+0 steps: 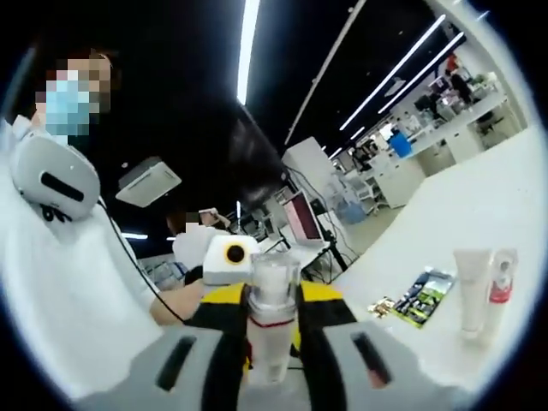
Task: Arrange the skincare products in the storage area until every visible bottle or jar stands upright without overlapping.
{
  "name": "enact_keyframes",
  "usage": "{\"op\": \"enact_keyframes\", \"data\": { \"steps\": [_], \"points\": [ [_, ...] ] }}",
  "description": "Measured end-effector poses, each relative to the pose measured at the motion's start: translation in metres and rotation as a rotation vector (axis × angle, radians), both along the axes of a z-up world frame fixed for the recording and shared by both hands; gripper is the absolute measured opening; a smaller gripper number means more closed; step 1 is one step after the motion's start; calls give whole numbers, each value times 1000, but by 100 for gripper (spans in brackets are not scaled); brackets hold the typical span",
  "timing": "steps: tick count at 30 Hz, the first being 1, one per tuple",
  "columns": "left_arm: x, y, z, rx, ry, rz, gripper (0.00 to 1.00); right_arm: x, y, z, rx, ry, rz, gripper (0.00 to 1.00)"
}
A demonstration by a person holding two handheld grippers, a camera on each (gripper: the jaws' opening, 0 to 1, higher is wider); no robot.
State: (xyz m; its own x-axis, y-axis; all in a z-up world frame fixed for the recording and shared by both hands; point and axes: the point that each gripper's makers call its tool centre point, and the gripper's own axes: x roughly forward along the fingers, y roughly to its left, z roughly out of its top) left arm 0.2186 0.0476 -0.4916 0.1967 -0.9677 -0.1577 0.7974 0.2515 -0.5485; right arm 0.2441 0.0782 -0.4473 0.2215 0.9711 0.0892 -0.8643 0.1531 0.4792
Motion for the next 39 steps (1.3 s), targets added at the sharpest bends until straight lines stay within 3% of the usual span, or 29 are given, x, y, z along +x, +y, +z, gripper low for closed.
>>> {"op": "enact_keyframes", "data": {
  "steps": [3,8,10,11,12,14,25,39],
  "points": [
    [-6,0,6,-38,0,-30,17,-9,4,4,-12,-36,38,23],
    [-9,0,9,-39,-20,-60,17,-13,4,7,-34,-77,50,22],
    [-4,-1,5,22,-87,-59,17,-13,4,6,-53,-84,48,20],
    [-2,0,2,55,-115,-58,18,-13,2,2,-89,-116,45,20],
    [-1,-1,-3,101,-128,-66,18,-14,1,-2,-137,-173,44,20],
    [0,-2,-9,158,-134,-78,19,-16,1,-6,-183,-214,46,19],
    [-5,-8,-30,388,-273,-166,18,-25,1,-27,-362,-318,82,19],
    [-7,-20,-45,472,-299,-202,17,-26,-12,-42,-441,-371,52,19]
  ]
}}
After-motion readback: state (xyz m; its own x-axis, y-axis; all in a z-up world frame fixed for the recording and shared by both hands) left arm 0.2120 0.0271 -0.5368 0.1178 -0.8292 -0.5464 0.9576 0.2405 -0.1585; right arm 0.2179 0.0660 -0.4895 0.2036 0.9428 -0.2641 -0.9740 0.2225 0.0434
